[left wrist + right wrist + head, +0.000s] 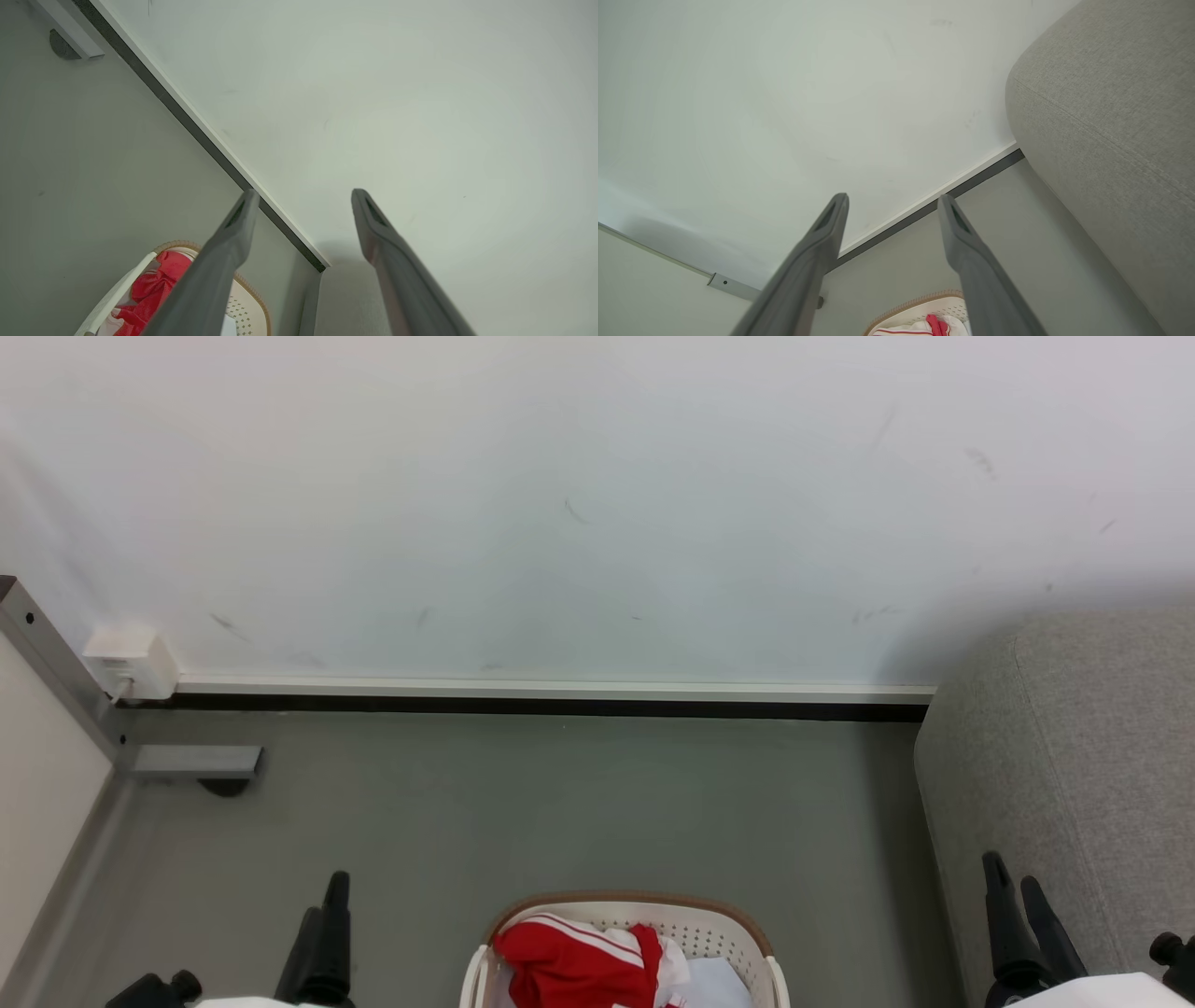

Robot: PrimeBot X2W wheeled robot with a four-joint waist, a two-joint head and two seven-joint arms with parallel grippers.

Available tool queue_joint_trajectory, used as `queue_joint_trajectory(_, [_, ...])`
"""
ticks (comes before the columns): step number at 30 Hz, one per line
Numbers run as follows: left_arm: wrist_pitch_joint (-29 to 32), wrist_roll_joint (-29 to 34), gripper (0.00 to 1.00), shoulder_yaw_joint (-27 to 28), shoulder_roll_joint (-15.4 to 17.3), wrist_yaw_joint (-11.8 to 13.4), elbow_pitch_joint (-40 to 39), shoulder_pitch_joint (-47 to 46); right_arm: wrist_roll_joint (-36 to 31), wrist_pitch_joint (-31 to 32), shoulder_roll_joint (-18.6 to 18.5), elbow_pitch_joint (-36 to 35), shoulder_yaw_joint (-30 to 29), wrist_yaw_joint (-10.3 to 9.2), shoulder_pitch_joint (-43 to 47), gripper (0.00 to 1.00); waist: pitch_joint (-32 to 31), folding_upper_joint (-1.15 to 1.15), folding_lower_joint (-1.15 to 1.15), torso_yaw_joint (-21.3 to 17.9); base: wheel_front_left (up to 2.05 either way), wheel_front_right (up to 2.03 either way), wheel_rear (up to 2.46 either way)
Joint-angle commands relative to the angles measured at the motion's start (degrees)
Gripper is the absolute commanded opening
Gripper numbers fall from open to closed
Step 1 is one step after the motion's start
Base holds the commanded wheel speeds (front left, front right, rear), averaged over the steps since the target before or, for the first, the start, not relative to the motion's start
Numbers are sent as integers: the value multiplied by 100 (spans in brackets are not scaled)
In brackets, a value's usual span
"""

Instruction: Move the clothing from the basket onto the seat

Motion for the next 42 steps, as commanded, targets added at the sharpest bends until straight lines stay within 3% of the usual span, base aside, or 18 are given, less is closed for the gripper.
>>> queue_joint_trajectory(1, [-102, 382, 100, -33, 40, 24, -121, -6, -339, -78, -71, -15, 36, 20, -48, 100, -1, 0, 0, -4, 0, 0, 0])
queue_joint_trajectory(19, [-438, 2217, 100, -286, 119, 227, -336, 148, -1875, -409, -113, 170, 243, 24, -93, 100, -7, 0, 0, 6, 0, 0, 0])
queue_joint_trajectory(42, [-782, 3613, 100, -566, 248, 458, -519, 329, -3163, -750, -122, 280, 347, 27, -58, 100, 1, 0, 0, -6, 0, 0, 0])
